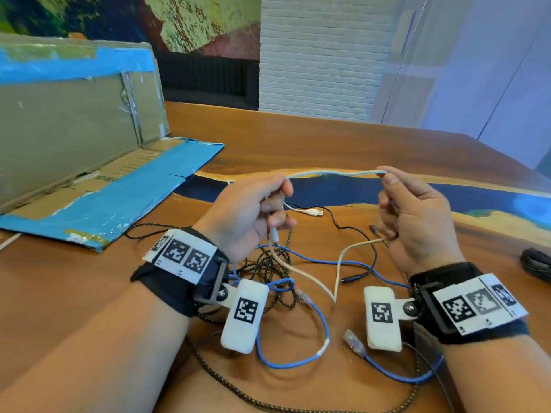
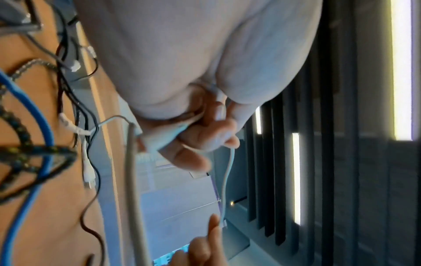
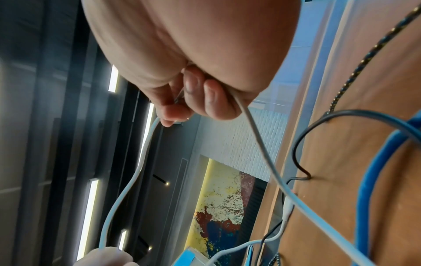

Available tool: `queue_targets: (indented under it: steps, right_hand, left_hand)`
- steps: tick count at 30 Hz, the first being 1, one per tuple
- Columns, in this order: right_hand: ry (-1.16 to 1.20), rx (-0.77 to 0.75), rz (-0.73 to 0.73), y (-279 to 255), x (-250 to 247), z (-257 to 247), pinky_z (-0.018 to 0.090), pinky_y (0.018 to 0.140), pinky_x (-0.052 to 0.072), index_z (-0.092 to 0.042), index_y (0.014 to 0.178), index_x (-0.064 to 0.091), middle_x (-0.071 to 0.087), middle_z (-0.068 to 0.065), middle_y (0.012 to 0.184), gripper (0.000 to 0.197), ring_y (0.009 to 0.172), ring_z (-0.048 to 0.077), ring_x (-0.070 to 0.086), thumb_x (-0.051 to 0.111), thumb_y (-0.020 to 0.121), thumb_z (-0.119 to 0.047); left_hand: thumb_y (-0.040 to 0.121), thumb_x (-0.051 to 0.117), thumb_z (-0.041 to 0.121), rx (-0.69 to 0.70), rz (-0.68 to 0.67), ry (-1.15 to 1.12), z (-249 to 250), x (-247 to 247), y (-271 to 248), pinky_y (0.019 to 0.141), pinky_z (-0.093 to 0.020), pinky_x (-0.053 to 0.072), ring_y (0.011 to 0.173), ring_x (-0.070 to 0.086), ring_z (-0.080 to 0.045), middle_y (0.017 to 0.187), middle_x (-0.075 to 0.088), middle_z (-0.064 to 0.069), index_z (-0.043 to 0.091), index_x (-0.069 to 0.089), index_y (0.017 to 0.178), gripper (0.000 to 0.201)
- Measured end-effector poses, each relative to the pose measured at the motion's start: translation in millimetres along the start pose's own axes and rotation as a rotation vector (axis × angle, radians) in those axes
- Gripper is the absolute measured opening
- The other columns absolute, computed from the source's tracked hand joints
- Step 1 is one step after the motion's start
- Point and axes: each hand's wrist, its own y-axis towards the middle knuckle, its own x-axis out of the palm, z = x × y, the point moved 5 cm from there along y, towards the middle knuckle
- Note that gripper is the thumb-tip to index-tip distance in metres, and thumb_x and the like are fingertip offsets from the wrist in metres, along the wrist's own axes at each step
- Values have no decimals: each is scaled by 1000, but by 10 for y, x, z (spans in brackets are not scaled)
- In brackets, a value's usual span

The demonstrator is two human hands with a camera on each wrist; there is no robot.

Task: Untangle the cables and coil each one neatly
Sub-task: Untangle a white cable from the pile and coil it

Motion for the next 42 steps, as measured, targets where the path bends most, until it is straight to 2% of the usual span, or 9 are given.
queue_targets:
  steps: [3,8,11,14,19,23,29,35,42]
  right_hand:
    - [-122,8,-17,-3,8,42,21,39,23,-23,101,80,52,0,64,21,41,10,29,60,102,-15]
    - [-397,6,-148,-59,100,20,14,43,35,-21,107,79,56,0,63,21,46,5,41,63,100,-11]
    - [-572,9,-355,-169,277,-23,15,56,47,-24,103,81,66,-1,65,24,54,3,58,66,97,-6]
    - [-700,63,-600,-310,464,10,36,86,61,-36,100,83,80,-5,93,27,92,21,75,71,94,-12]
    - [-706,60,-756,-460,641,15,28,77,58,-27,108,82,80,-4,91,19,77,10,71,74,93,-18]
    - [-584,28,-738,-484,628,-24,23,67,51,-18,98,82,70,3,66,11,62,13,61,79,88,-17]
    - [-434,-143,-449,-350,482,-165,17,60,47,-8,82,80,71,3,65,2,59,6,58,80,84,-7]
    - [-300,-88,-238,-228,351,-75,14,45,37,-10,83,77,62,-5,58,5,44,3,47,76,87,-8]
    - [-455,106,-420,-290,421,95,27,42,32,-29,115,76,70,5,79,30,41,18,38,58,102,-9]
  left_hand:
    - [108,40,35,-70,-22,-267,43,-34,-19,46,-22,35,48,18,-10,64,19,5,15,53,75,41]
    - [107,38,30,8,-12,-571,108,-130,22,44,-21,25,47,21,-8,64,23,7,13,57,80,36]
    - [110,35,23,108,81,-706,134,-172,64,55,-23,48,54,44,-8,70,42,4,5,66,109,35]
    - [110,40,17,187,177,-729,106,-165,80,79,-33,62,76,71,-16,83,66,-5,2,65,114,30]
    - [110,40,15,219,197,-566,7,-75,84,98,-35,57,109,73,-22,104,77,-8,6,64,119,26]
    - [109,43,11,188,135,-154,-34,30,52,101,-32,54,110,72,-18,106,77,-8,8,68,114,26]
    - [106,48,9,80,-156,394,-126,224,-42,67,-28,56,66,62,-19,76,67,-13,4,74,102,27]
    - [106,41,20,-26,-219,236,-116,187,-66,56,-32,40,50,22,-18,56,25,-1,3,69,81,41]
    - [101,45,14,75,-139,-449,42,154,-35,73,-25,56,59,49,-8,73,50,1,-2,63,127,36]
